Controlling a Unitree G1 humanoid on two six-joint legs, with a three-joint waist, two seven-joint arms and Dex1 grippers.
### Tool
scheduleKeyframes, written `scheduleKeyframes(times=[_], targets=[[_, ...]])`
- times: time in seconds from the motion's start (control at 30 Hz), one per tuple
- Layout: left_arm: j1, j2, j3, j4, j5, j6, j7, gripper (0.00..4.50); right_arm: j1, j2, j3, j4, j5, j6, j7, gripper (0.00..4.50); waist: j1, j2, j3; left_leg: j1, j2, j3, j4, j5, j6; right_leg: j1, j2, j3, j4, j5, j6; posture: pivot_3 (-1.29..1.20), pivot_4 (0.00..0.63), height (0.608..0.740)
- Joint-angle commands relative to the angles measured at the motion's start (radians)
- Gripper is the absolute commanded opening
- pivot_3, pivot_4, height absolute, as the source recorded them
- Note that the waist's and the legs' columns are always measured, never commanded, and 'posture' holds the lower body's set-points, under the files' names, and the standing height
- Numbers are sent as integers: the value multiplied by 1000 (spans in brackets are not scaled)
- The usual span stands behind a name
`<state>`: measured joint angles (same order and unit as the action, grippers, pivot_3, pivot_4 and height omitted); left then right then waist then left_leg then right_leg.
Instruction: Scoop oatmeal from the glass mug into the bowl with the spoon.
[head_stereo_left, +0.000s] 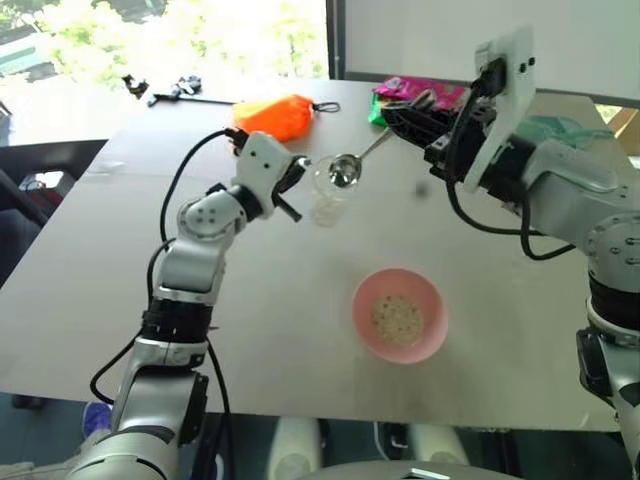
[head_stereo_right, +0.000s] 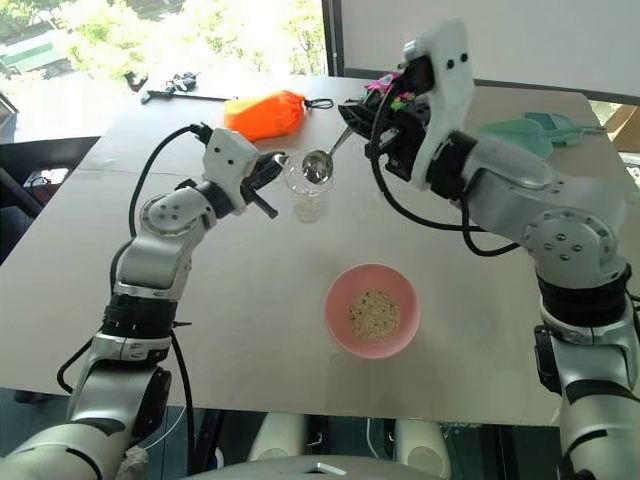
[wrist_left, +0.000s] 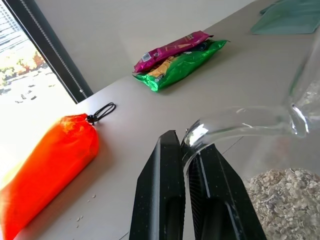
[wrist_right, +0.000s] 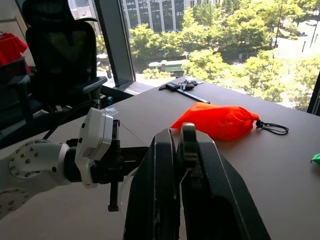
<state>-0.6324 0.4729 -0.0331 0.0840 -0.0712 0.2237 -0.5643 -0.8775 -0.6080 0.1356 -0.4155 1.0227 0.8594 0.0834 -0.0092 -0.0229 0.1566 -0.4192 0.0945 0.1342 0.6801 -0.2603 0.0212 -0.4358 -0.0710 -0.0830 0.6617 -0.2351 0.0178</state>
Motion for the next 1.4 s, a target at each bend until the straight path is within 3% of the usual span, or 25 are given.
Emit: scheduleKeyframes(times=[0.03,0.3,0.77,1.17,1.4], targets=[[-41,-9,7,-78,14,-20,30,24,-38,-17,66,-25,-179,-47,86,0,0,0,0,0,0,0,0,0,0,0,0,0,0,0,0,0,150,740],[-41,-37,-20,-91,65,-21,72,24,-42,21,216,29,-440,-96,256,0,1,0,0,-12,0,-1,5,0,0,-9,0,-2,2,0,0,0,150,740],[-67,-59,-46,-87,96,-39,73,24,-31,96,236,68,-677,-196,399,0,3,0,0,-12,0,-2,5,0,0,-10,0,-2,2,0,0,0,150,740],[-85,-67,-44,-69,105,-41,69,24,-1,177,107,31,-588,-1,448,0,3,0,0,-12,0,-2,5,0,-1,-9,0,-2,2,0,0,0,150,740],[-78,-73,-46,-56,107,-46,69,24,-41,279,-90,42,-431,231,382,0,3,0,0,-12,0,-2,5,0,-1,-9,0,-2,3,0,0,0,150,740]])
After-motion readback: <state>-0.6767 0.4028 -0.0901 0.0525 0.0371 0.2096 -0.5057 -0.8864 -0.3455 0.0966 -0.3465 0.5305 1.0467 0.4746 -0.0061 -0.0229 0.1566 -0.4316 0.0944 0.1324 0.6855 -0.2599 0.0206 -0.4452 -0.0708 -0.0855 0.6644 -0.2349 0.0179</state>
